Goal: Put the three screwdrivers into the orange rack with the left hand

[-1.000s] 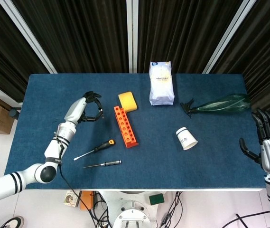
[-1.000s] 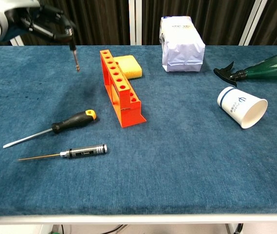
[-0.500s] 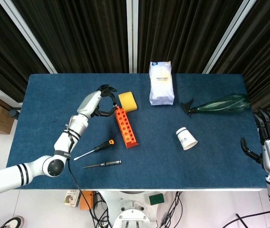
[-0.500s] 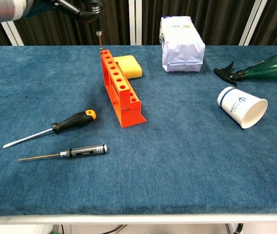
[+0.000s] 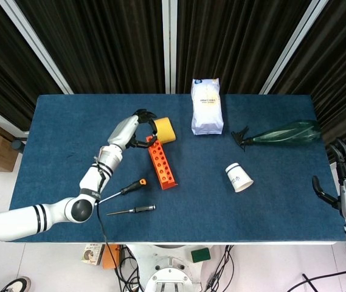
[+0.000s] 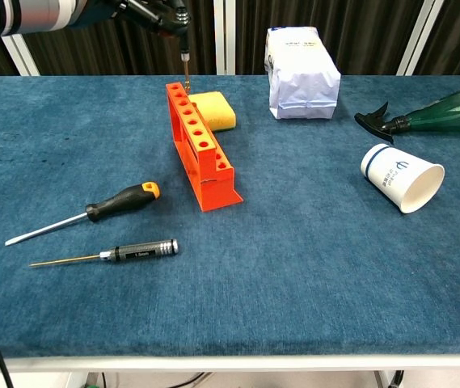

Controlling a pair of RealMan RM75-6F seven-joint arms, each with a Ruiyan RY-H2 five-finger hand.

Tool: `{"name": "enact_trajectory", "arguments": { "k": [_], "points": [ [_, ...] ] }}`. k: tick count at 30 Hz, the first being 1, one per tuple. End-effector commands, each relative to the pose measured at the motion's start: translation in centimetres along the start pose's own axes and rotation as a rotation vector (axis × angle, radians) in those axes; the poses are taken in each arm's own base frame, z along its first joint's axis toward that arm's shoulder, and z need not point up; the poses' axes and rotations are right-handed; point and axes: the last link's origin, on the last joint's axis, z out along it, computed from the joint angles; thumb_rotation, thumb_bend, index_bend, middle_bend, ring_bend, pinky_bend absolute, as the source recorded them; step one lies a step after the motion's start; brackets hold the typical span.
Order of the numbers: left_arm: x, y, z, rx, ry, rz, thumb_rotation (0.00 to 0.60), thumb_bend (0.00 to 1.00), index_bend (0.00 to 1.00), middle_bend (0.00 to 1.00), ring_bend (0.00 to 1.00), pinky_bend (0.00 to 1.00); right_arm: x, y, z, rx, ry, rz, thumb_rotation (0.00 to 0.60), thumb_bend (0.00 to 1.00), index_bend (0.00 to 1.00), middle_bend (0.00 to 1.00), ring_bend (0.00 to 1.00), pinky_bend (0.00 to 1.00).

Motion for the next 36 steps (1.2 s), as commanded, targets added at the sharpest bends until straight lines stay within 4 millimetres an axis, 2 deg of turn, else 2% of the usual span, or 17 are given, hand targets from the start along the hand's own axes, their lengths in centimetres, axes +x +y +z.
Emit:
{"name": "enact_trajectory", "arguments": {
  "k": [1,36],
  "points": [
    [0.2,-0.1,-0.1,0.000,0.008,0.002,0.600,0.34,0.61,0.22,0.06,0.16,0.0,0.2,0.0,-0.005,-0.001,0.000,0.600,0.40,0.00,0.00,0.00,0.00],
    [0.6,-1.3,0.1,0.014,0.000,-0.033,0.599,0.34,0.63,0.22,0.06,0.16,-0.4,-0.3,0.1,0.006,-0.017,-0.011,0.600,0.40,0.00,0.00,0.00,0.00]
  ]
}}
